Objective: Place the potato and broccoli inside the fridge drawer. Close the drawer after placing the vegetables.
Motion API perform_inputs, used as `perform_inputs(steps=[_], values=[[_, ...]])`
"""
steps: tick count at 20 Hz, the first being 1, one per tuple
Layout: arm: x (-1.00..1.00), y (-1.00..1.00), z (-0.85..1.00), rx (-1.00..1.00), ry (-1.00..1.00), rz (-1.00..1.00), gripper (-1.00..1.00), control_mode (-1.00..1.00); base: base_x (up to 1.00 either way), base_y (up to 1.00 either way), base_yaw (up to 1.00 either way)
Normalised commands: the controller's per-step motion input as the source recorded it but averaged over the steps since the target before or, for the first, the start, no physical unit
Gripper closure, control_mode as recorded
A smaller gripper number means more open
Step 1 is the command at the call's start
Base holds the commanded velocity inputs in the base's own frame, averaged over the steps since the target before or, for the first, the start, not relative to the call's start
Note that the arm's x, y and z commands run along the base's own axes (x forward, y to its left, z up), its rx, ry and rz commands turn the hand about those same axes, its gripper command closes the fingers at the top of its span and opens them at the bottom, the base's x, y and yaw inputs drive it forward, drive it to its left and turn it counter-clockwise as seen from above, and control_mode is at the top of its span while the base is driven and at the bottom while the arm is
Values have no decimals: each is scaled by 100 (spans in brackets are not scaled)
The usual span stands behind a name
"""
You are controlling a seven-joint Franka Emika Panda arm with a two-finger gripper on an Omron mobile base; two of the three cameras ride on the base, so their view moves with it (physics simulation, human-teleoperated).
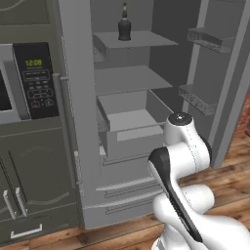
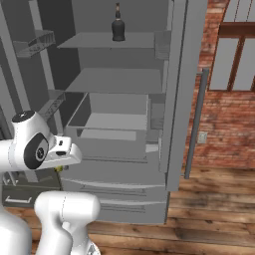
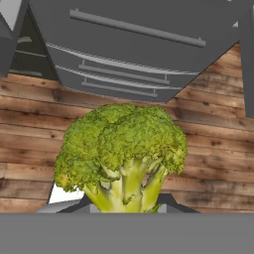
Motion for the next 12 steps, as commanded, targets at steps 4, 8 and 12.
perform_inputs(steps=[4,8,12], values=[[0,0,0,0,0,0,100,100,56,-33,0],[0,0,0,0,0,0,100,100,36,0,0],[0,0,0,0,0,0,100,100,7,-11,0]])
